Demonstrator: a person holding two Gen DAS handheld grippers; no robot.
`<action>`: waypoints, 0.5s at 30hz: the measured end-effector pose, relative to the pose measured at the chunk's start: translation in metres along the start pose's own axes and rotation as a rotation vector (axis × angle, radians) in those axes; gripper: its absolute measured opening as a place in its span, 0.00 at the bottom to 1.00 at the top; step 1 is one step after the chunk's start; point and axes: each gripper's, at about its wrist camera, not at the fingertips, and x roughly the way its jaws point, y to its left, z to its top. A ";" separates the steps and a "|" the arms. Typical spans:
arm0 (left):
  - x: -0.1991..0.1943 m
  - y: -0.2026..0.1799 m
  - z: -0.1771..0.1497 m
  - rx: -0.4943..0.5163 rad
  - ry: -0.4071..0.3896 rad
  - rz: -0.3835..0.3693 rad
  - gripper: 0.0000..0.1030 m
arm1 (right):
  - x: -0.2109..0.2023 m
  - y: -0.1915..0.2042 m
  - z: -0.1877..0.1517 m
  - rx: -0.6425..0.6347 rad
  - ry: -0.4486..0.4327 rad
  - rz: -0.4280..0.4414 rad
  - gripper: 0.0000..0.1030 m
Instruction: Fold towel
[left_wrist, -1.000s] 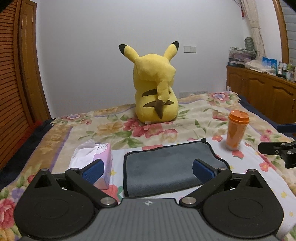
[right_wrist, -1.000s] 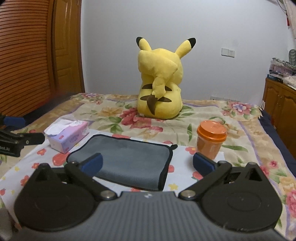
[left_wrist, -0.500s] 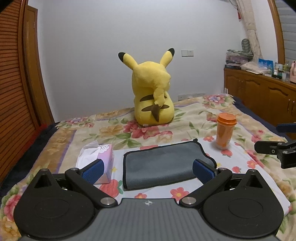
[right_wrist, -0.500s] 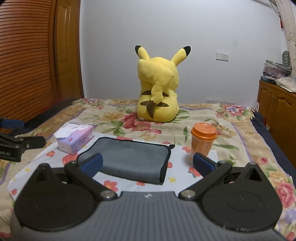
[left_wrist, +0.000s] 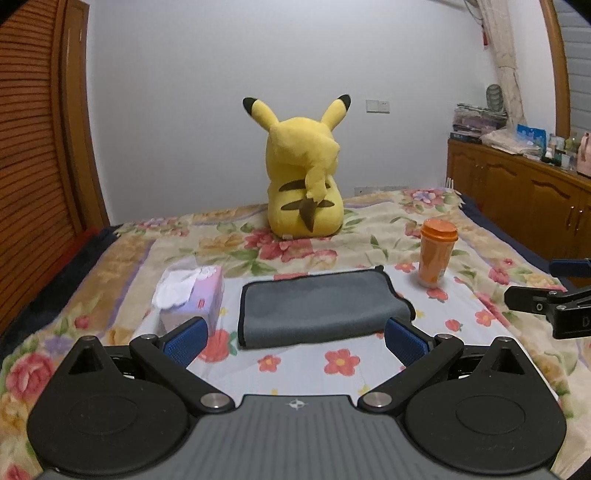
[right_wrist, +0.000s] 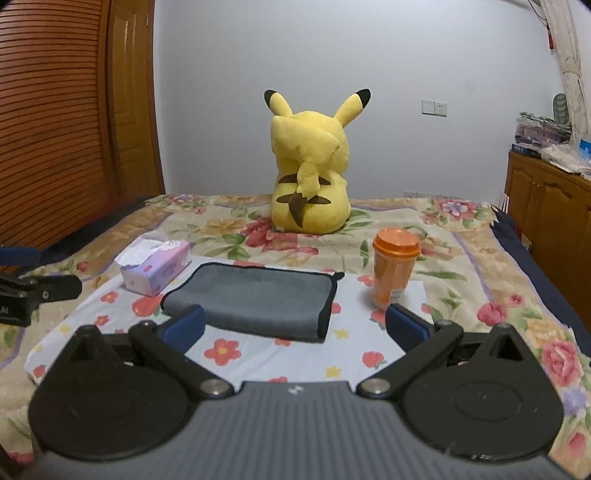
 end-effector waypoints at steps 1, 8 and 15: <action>-0.001 0.000 -0.003 0.002 0.004 0.004 1.00 | -0.001 0.000 -0.001 0.002 0.002 -0.001 1.00; -0.007 0.002 -0.017 -0.002 0.022 0.017 1.00 | -0.007 0.000 -0.014 0.009 0.015 -0.008 1.00; -0.010 0.000 -0.031 -0.007 0.038 0.022 1.00 | -0.013 0.001 -0.026 0.016 0.027 -0.013 1.00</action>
